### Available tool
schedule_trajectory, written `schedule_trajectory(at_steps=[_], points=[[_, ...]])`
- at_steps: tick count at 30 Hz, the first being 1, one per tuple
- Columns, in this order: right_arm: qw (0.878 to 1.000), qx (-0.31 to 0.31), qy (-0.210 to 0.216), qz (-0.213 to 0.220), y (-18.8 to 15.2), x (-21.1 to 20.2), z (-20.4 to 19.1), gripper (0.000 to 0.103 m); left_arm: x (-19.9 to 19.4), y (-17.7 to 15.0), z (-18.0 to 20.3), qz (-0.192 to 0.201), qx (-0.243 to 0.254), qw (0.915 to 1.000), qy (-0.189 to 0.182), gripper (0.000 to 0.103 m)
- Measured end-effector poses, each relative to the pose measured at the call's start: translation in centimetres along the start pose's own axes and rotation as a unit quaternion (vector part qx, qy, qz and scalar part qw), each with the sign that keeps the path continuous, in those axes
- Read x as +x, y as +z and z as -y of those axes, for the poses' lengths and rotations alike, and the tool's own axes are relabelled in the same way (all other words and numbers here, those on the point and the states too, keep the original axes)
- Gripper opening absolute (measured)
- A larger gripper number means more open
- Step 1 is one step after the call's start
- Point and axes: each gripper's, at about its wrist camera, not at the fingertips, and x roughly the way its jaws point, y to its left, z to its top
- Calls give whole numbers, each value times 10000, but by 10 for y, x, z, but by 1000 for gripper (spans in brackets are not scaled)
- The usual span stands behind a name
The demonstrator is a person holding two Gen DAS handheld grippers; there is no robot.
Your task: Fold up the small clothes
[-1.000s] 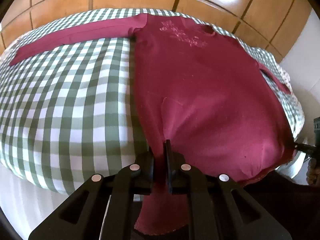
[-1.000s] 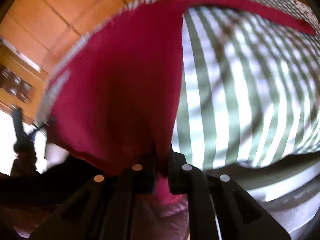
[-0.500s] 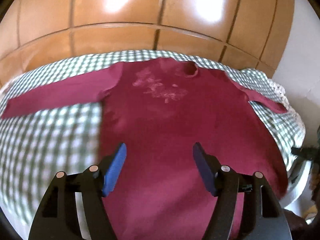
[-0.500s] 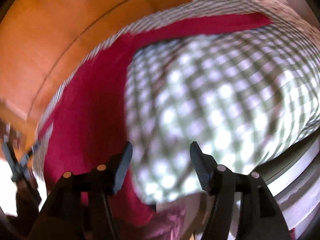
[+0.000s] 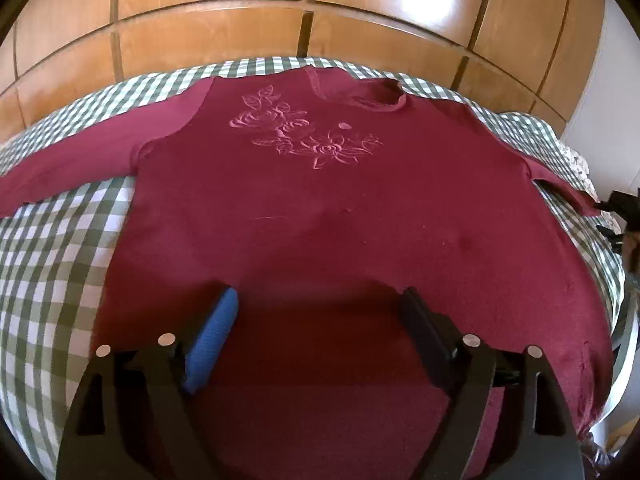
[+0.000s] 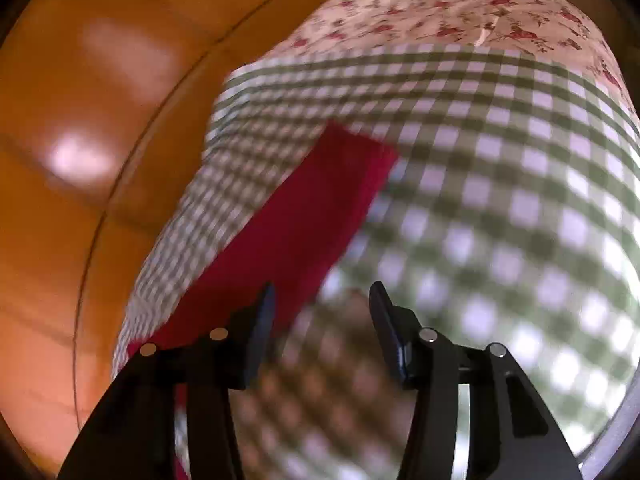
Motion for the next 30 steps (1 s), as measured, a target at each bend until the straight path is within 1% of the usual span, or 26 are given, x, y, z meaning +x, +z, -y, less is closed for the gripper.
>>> schedule_trajectory(at_steps=[1, 2, 3, 4, 6, 7, 9, 11, 13, 16, 18, 19, 23, 24, 25, 27, 28, 30], points=[[9999, 44, -97, 12, 6, 9, -2, 45, 1, 0, 1, -2, 6, 10000, 12, 83], [9995, 1, -301, -9, 10, 16, -5, 26, 1, 0, 1, -6, 28, 10000, 27, 83], [9982, -114, -583, -48, 15, 25, -8, 11, 1, 0, 1, -10, 32, 10000, 22, 83], [9968, -270, -748, -67, 19, 29, -11, 6, 1, 0, 1, -15, 21, 10000, 6, 83], [9932, -633, -979, 61, 25, 32, -17, 5, 3, 1, 0, -24, 16, 10000, -9, 84], [9911, -686, -1136, 107, 31, 34, -18, 5, 4, 1, 1, -28, 35, 10000, -2, 86], [9928, -523, -1070, 98, 30, 30, -11, 5, 4, 1, 2, -42, 68, 10000, 10, 86], [9953, -553, -753, 265, 24, 13, -23, 5, 4, 2, 2, -64, 51, 10000, -16, 86], [9960, -790, -262, 339, 18, -3, -48, 5, 3, 3, 0, -97, 4, 9999, -91, 86], [9913, -1196, 399, 389, 2, -23, -93, 5, 2, 6, -4, -111, -126, 9996, -220, 86], [9857, -1492, 710, 339, -13, -31, -125, 5, 0, 7, -5, -108, -182, 9994, -287, 86], [9806, -1702, 940, 246, -29, -35, -147, 5, -2, 8, -7, -105, -241, 9990, -361, 86], [9632, -2226, 1505, -105, -79, -30, -211, 5, -9, 11, -15, -94, -477, 9969, -618, 86], [9552, -2431, 1669, -248, -101, -26, -233, 5, -11, 11, -17, -86, -517, 9964, -669, 86], [9506, -2544, 1747, -334, -114, -23, -246, 5, -14, 12, -20, -64, -564, 9958, -725, 86], [9396, -2671, 2035, -658, -150, -12, -277, 5, -18, 14, -24, -8, -666, 9945, -812, 83], [9341, -2723, 2161, -817, -168, -6, -290, 5, -21, 17, -26, 23, -710, 9933, -915, 83], [9209, -2865, 2389, -1136, -208, 6, -317, 5, -26, 22, -28, 139, -727, 9928, -937, 83]])
